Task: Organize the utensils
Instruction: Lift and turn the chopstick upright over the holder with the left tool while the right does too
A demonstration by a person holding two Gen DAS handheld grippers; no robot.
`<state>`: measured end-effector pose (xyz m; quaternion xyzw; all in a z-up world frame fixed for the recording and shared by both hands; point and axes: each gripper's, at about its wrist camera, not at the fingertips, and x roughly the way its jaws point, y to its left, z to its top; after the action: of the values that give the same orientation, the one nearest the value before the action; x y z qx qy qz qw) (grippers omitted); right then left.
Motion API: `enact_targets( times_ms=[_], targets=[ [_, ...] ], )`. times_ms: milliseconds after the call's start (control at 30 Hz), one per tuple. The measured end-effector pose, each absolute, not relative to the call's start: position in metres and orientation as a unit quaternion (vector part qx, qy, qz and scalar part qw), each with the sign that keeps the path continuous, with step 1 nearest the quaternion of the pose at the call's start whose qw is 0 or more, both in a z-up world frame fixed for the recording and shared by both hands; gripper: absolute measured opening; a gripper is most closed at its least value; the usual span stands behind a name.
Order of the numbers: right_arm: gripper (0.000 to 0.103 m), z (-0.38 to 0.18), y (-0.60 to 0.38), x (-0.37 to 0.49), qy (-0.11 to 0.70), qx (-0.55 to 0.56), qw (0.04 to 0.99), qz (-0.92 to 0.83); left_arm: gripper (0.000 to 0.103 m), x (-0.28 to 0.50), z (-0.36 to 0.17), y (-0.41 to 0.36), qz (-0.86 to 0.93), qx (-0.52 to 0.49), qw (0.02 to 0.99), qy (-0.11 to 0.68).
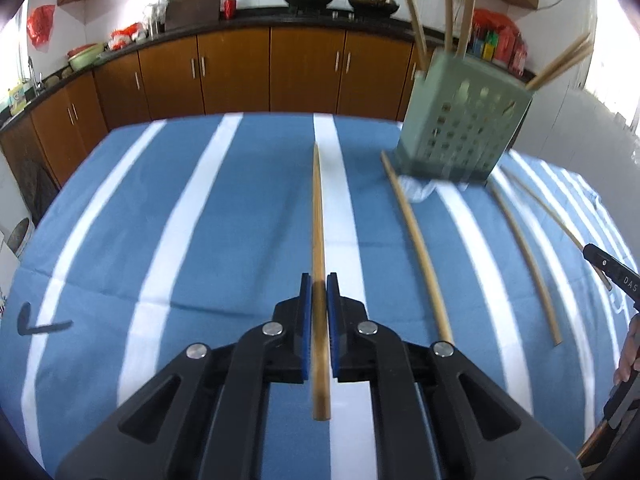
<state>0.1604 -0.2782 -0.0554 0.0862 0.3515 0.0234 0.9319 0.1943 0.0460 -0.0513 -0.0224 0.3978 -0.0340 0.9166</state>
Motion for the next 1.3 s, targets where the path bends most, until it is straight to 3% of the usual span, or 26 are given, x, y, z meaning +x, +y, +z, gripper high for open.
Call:
enact_targets(
  times_ms=[300,733,1300],
  targets=[
    [0.008,-0.007,-0.281,0.145,0.258,0.086,0.962,0.029,0.008,0.180,0.010,0.048,-0.047,-0.044,0.949,0.309],
    [0.008,0.028,-0.279,0.141,0.194,0.091,0.976,0.031,0.008,0.178,0.051,0.045,-0.060,-0.038,0.966,0.250],
    [0.008,0.138,-0.251,0.133,0.036,0.094,0.989,0.105,0.008,0.174,0.154,0.002,-0.153,-0.041,0.978,0.138]
  ],
)
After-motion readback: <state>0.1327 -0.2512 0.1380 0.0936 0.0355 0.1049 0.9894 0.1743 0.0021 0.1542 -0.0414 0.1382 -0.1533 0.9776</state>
